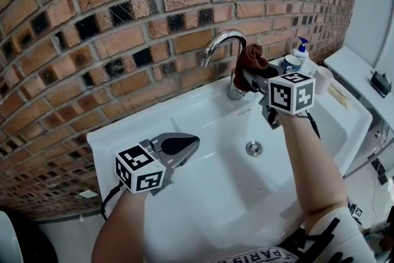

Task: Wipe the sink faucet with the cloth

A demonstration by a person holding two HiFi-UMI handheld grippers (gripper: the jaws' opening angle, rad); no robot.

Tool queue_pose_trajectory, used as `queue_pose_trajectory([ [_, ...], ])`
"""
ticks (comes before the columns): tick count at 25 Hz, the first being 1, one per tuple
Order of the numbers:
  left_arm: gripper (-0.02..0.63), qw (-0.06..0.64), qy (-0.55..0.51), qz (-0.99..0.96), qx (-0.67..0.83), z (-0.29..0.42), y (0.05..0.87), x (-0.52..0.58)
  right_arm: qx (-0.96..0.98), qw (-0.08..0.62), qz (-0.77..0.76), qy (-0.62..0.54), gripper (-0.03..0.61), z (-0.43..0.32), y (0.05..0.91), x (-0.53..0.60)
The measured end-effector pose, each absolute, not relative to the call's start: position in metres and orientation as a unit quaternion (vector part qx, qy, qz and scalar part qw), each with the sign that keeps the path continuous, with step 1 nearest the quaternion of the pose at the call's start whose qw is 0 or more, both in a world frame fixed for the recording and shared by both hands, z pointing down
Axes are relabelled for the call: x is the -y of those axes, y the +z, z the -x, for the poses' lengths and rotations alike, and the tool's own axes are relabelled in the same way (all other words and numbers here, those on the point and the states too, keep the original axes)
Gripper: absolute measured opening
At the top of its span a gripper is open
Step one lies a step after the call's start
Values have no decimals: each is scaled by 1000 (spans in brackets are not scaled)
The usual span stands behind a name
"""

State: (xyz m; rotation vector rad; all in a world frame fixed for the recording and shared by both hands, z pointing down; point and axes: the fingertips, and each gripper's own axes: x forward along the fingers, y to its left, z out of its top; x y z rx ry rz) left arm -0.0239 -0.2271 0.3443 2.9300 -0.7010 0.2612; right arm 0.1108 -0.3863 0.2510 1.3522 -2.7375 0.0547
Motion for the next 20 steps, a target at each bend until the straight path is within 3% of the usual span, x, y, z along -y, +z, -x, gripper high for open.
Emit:
queue_pose_trajectory([
  [11, 6, 59, 86, -967, 231, 24, 344, 226, 912, 68, -399, -69, 104, -62, 224, 354],
  [20, 6, 60, 88, -967, 230, 23, 344, 226, 899, 103, -424, -45, 104, -66, 251, 380],
])
